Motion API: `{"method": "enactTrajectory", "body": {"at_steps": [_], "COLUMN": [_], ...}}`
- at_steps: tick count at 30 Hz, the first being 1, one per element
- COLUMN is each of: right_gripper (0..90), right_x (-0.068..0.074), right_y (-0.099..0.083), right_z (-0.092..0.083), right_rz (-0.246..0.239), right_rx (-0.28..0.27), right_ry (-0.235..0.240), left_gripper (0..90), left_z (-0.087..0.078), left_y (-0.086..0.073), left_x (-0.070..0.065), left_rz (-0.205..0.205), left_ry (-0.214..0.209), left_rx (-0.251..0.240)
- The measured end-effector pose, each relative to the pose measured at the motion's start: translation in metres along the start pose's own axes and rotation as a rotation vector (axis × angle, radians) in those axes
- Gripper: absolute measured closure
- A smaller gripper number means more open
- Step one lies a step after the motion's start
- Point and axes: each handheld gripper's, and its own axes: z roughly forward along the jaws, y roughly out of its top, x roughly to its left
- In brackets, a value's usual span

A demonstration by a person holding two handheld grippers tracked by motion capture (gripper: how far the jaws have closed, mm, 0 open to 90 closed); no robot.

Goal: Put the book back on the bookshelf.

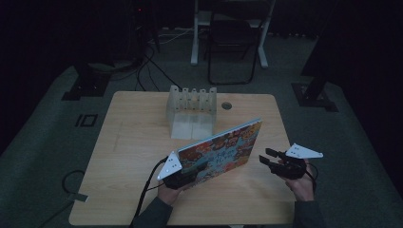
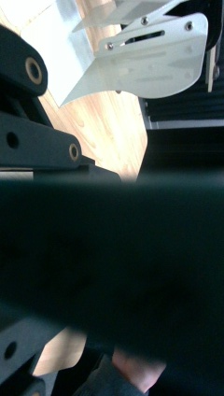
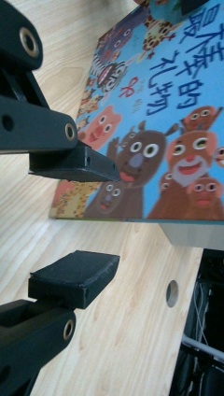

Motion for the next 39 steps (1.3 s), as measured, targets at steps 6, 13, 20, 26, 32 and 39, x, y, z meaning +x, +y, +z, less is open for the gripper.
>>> {"method": "enactTrajectory", "body": {"at_steps": [6,13,20,26,32,39], "right_gripper": [52.4,52.2,51.9,51.5,51.4,51.4], "right_x": [-0.003,-0.005,-0.006,-0.007,-0.008,-0.009], "right_y": [-0.010,-0.019,-0.027,-0.032,-0.035,-0.038], "right_z": [-0.004,-0.006,-0.006,-0.006,-0.005,-0.004], "right_rz": [0.020,0.044,0.063,0.074,0.075,0.085], "right_rx": [0.003,0.011,0.020,0.029,0.035,0.044], "right_ry": [-0.009,-0.013,-0.012,-0.015,-0.015,-0.017], "left_gripper": [69.2,74.2,70.1,70.0,75.3,71.8], "left_z": [0.000,0.001,0.001,0.003,0.004,0.006], "left_y": [-0.002,-0.003,-0.007,-0.010,-0.010,-0.012], "left_x": [-0.003,-0.005,-0.004,-0.002,-0.006,-0.005], "left_rz": [0.021,0.031,-0.011,-0.023,0.000,-0.002], "left_ry": [0.001,-0.014,-0.028,-0.040,-0.050,-0.062], "left_rx": [0.002,-0.007,-0.033,-0.013,-0.010,-0.007]}}
